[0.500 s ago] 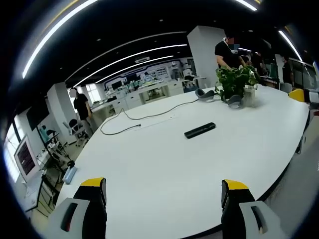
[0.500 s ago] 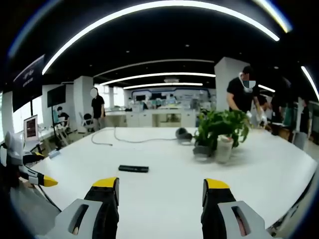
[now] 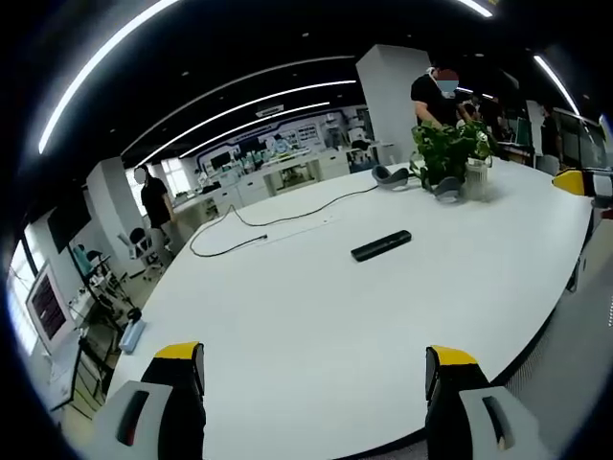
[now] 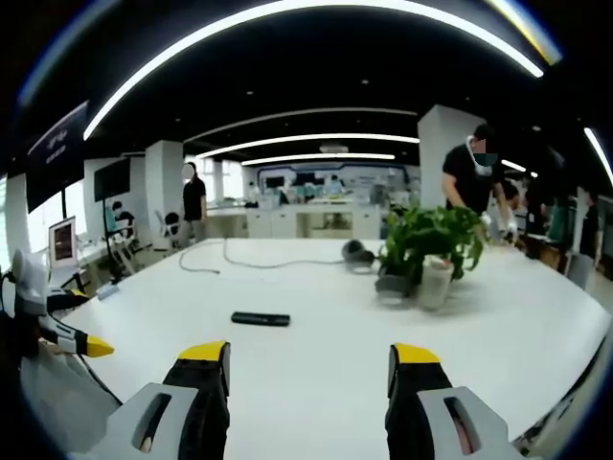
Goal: Press the specified remote control buttons in sequence, fully releasing each button before pressing the next.
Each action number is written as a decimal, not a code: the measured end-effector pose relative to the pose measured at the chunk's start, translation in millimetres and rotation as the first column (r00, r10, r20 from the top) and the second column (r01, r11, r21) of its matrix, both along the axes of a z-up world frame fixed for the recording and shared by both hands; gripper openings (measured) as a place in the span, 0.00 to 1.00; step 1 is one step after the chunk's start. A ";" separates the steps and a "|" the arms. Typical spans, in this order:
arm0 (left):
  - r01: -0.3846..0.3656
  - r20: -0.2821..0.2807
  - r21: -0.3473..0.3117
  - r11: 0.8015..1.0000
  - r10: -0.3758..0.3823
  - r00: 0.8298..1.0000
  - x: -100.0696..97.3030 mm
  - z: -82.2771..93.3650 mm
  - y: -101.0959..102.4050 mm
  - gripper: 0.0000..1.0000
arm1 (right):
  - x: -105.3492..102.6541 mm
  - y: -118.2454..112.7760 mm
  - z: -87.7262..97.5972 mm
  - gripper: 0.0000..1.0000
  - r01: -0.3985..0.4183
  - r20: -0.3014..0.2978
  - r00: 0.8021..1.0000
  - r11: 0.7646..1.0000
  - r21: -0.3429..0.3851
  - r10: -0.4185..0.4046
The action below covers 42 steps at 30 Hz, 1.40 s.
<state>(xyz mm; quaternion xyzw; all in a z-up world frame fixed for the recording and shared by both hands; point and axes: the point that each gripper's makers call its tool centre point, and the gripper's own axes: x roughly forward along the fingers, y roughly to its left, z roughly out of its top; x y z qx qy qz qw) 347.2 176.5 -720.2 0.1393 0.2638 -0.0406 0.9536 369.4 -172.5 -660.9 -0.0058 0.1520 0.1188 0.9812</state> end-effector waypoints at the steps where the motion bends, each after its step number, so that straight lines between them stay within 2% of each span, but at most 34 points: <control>1: 0.003 -0.001 -0.003 1.000 -0.003 1.000 0.0 -0.1 -0.7 1.00 | 0.1 -0.9 0.5 0.65 0.004 0.004 1.000 1.000 -0.002 -0.004; 6: 0.027 -0.012 -0.010 1.000 -0.028 1.000 0.1 -0.9 -6.2 1.00 | 1.1 -6.2 4.3 0.72 0.030 0.028 0.999 0.999 -0.020 -0.029; 17: 0.065 -0.021 -0.029 0.997 -0.066 0.998 -0.7 -1.4 -13.2 1.00 | 3.1 -12.3 5.2 0.89 0.063 0.039 0.997 0.996 -0.055 -0.061; 42: 0.079 -0.011 -0.052 0.995 -0.080 0.997 2.4 4.4 -3.1 1.00 | 4.4 -11.1 3.1 0.97 0.065 0.028 0.998 0.995 -0.077 -0.063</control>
